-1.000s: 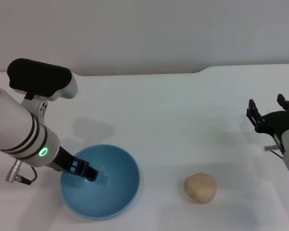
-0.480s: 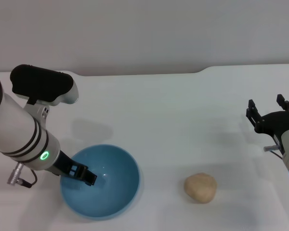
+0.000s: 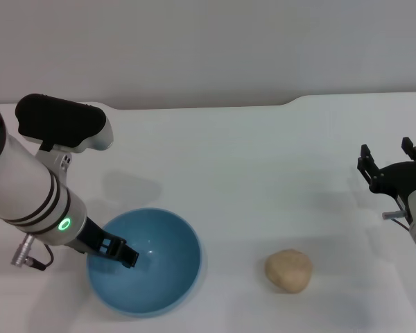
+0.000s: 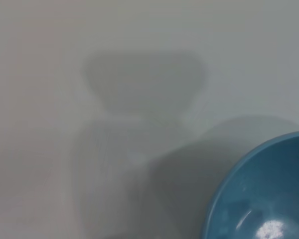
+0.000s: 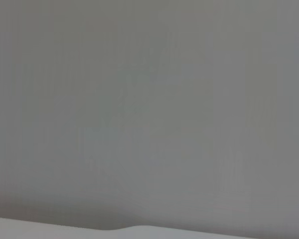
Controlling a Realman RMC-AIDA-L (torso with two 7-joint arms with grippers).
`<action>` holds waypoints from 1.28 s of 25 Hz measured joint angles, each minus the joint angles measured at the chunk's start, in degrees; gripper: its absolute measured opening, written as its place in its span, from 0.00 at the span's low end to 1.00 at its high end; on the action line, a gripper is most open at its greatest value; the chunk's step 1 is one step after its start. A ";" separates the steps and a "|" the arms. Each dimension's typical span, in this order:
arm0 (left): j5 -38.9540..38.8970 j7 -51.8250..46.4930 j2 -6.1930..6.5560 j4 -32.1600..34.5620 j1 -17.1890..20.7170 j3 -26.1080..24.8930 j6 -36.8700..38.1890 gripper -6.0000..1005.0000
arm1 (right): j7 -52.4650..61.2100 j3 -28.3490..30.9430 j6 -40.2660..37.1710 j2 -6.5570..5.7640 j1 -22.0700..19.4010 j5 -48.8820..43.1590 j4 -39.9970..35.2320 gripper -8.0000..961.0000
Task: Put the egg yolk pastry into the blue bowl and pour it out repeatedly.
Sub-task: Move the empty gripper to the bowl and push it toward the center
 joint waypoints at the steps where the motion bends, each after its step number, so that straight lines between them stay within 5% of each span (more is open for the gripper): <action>1: 0.02 0.00 0.00 -0.19 -0.05 0.00 0.00 0.84 | 0.00 0.02 0.00 0.00 0.00 0.00 0.00 0.73; 32: -0.31 0.09 0.00 -5.70 -3.21 0.31 -0.37 0.63 | 2.08 0.10 -0.27 -0.09 0.28 0.00 -0.70 0.72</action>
